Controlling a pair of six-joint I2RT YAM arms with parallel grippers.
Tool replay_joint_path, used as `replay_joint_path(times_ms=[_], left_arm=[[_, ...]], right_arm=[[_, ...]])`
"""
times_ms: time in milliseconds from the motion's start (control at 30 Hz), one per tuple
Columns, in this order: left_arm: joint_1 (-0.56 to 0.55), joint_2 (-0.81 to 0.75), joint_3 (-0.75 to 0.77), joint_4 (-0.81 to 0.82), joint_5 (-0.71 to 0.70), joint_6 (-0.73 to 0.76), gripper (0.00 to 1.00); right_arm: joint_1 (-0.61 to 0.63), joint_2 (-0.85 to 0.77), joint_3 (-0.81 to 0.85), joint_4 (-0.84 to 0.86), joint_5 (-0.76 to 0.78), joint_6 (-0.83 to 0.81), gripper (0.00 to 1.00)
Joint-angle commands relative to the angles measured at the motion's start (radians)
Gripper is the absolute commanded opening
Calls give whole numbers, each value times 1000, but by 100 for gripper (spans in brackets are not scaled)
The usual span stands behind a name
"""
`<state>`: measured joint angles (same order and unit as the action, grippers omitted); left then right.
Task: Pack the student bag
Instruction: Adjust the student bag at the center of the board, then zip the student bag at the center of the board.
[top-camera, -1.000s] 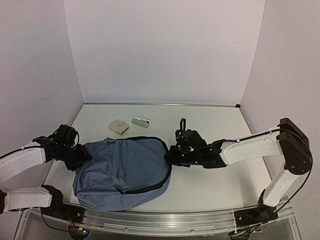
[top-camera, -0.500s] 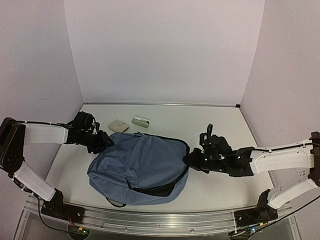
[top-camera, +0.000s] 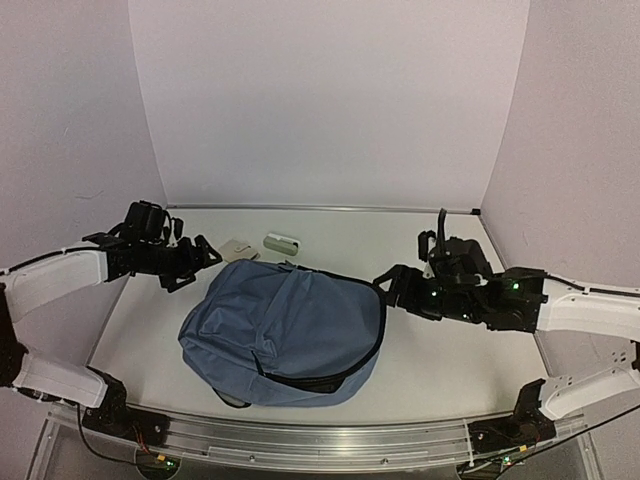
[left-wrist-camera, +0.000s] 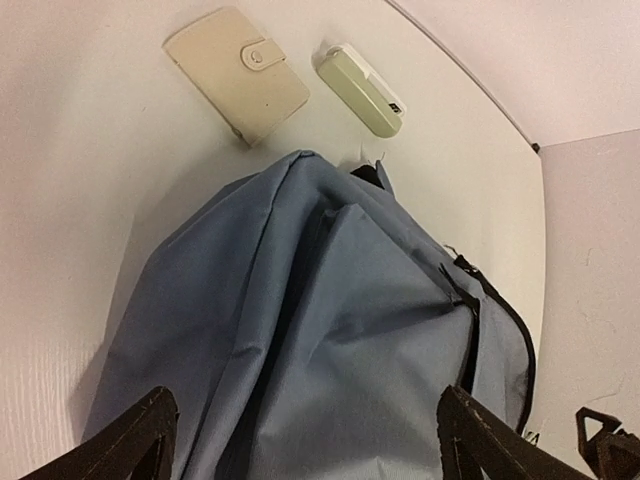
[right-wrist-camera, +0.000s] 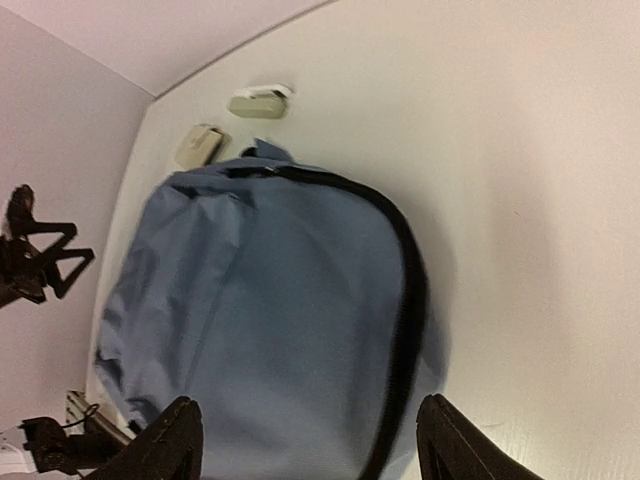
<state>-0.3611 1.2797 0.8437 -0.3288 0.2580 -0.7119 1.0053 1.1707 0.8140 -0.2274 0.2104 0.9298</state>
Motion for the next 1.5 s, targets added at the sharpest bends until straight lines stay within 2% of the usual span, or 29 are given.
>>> replay_joint_path(times_ms=[0, 167, 300, 533, 733, 900, 1067, 1267, 1467], left_arm=[[0, -194, -132, -171, -26, -117, 92], [2, -440, -288, -229, -4, -232, 93], [2, -507, -365, -200, 73, -283, 89], [2, -523, -425, -171, 81, -323, 72], [2, -488, -438, -156, 91, -316, 68], [2, -467, -443, -117, 109, -302, 56], [2, -467, -452, -98, 111, -303, 43], [2, -473, -469, -83, 110, -308, 33], [2, -464, -474, -70, 114, -311, 19]], right_arm=[[54, 12, 146, -38, -44, -117, 69], [157, 153, 270, -21, -87, -151, 62], [221, 278, 316, 61, -120, -134, 56], [300, 470, 375, 214, -193, -100, 54], [345, 621, 467, 217, -174, -114, 50], [360, 725, 561, 182, -112, -131, 44], [364, 779, 614, 127, -38, -134, 39], [366, 826, 634, 112, -32, -139, 38], [375, 867, 674, 97, -21, -150, 33]])
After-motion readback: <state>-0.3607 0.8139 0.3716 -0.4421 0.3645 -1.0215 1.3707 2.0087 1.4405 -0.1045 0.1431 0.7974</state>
